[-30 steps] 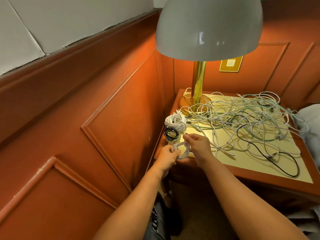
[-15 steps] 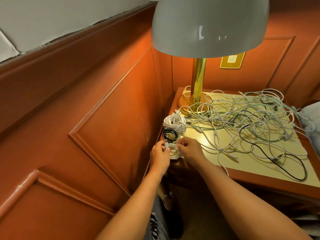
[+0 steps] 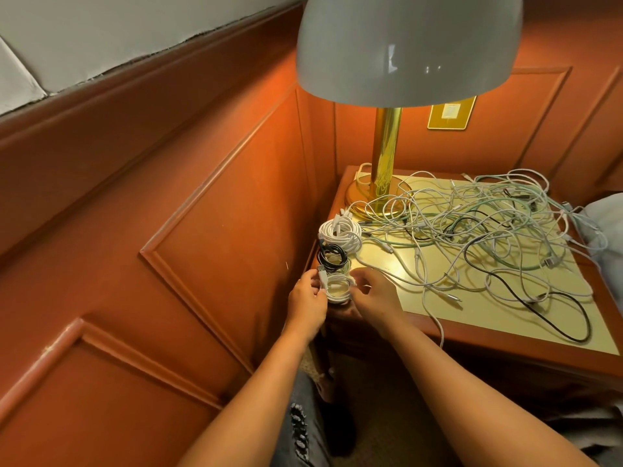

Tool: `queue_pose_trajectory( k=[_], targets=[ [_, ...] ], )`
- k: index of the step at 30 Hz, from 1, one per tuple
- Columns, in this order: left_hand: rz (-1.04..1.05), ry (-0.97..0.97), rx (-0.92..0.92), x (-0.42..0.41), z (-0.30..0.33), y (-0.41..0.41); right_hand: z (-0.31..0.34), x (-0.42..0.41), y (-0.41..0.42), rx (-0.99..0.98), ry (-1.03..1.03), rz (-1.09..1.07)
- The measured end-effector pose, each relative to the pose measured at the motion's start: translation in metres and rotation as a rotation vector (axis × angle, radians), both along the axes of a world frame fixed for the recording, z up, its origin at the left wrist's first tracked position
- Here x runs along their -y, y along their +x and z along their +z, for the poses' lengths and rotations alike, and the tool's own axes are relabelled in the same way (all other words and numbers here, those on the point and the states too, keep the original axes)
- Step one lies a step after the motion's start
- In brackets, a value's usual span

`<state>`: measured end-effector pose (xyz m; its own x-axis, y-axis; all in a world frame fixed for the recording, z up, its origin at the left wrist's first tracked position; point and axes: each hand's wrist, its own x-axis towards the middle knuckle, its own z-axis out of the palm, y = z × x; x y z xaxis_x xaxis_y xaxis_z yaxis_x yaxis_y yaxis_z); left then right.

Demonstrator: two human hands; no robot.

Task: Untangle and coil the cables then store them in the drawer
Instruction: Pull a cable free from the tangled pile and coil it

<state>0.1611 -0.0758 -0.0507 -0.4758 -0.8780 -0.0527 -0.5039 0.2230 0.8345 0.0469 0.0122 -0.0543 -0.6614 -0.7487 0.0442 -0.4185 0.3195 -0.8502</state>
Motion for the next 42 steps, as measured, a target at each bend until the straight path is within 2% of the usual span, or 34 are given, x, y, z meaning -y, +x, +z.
queue_pose_trajectory(
  k=[4, 10, 16, 21, 28, 32, 36, 38, 39, 42],
  targets=[
    [0.002, -0.021, -0.004, -0.009, 0.004, 0.003, 0.004, -0.01, -0.002, 0.001, 0.017, -0.026],
    [-0.011, -0.245, 0.044, -0.029, 0.017, -0.001, 0.021, -0.044, -0.02, -0.015, 0.036, -0.096],
    [-0.266, -0.283, 0.039, -0.064, 0.034, -0.035, 0.039, -0.097, -0.058, -0.091, 0.106, -0.263],
    [-0.443, -0.31, 0.151, -0.087, 0.029, -0.076, 0.039, -0.129, -0.078, -0.099, 0.21, -0.336],
    [-0.448, -0.495, 0.38, -0.074, 0.0, -0.112, 0.024, -0.121, -0.07, -0.091, 0.387, -0.161],
    [-0.451, -0.505, 0.278, -0.069, -0.005, -0.125, 0.015, -0.105, -0.073, -0.183, 0.353, -0.101],
    [-0.465, -0.506, -0.023, -0.074, 0.007, -0.13, 0.017, -0.101, -0.086, -0.351, 0.241, -0.169],
    [-0.383, -0.39, -0.207, -0.078, 0.019, -0.132, 0.018, -0.105, -0.09, -0.45, 0.07, -0.224],
    [-0.289, -0.229, -0.3, -0.081, 0.029, -0.134, 0.02, -0.109, -0.09, -0.497, -0.018, -0.247],
    [0.075, 0.627, -0.744, -0.085, 0.071, -0.143, 0.031, -0.122, -0.08, -0.522, -0.187, -0.216]
  ],
)
